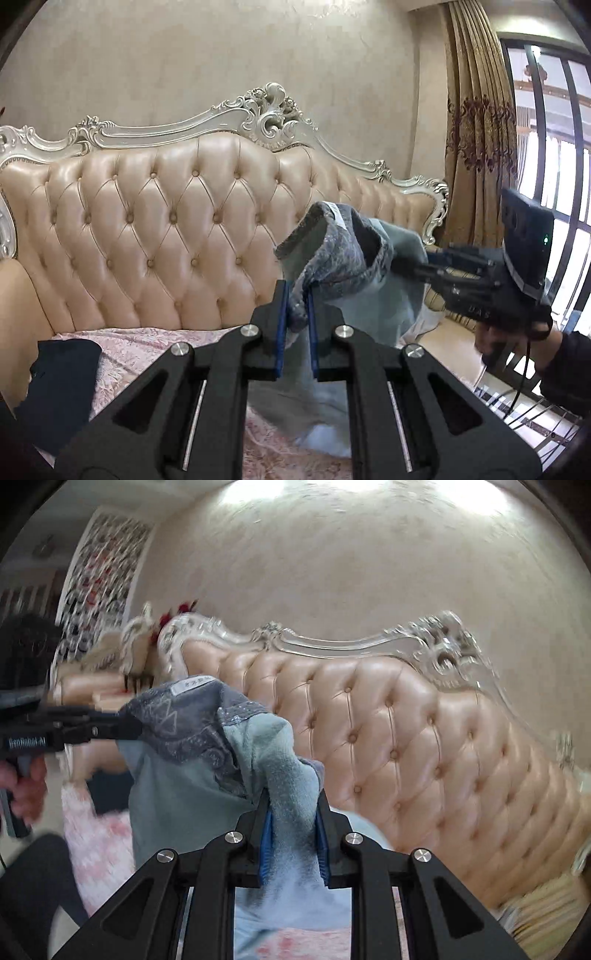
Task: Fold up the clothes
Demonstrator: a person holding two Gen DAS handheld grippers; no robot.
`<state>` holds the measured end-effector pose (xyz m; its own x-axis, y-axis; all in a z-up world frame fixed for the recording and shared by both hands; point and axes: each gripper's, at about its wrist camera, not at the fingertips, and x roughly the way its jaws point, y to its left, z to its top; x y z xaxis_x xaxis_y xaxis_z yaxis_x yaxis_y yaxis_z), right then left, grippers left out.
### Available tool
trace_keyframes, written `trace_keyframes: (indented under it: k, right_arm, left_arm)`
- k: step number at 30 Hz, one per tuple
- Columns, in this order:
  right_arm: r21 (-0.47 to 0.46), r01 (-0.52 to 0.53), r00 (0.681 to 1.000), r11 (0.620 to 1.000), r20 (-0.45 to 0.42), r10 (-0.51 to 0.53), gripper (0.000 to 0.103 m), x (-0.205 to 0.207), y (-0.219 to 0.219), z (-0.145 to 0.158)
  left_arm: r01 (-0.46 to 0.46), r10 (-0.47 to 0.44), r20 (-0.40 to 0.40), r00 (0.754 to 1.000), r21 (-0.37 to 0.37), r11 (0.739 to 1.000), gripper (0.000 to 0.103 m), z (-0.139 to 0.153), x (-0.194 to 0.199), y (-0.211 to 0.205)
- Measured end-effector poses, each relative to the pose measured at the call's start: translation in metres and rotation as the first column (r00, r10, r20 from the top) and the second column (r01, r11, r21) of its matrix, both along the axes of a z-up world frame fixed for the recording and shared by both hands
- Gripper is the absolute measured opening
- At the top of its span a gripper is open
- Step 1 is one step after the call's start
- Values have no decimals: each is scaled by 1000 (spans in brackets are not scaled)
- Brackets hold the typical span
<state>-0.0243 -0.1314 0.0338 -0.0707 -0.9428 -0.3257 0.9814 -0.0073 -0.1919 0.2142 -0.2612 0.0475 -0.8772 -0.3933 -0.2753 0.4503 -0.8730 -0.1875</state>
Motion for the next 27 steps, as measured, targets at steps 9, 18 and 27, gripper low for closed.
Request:
trace_keyframes:
  k: [9, 18, 27]
  right_arm:
    - [-83, 92, 996, 992, 16, -91, 20, 7, 9, 3]
    - [-99, 152, 988, 983, 10, -152, 20, 19, 24, -15]
    - [-87, 93, 992, 992, 95, -85, 20, 14, 35, -15]
  left_arm:
    - [81, -85, 16, 996, 156, 984, 15, -50, -8, 17]
    - [32, -33, -1, 999, 280, 959, 97, -112, 2, 28]
    - [92, -89, -27, 996, 206, 974, 97, -162, -15, -12]
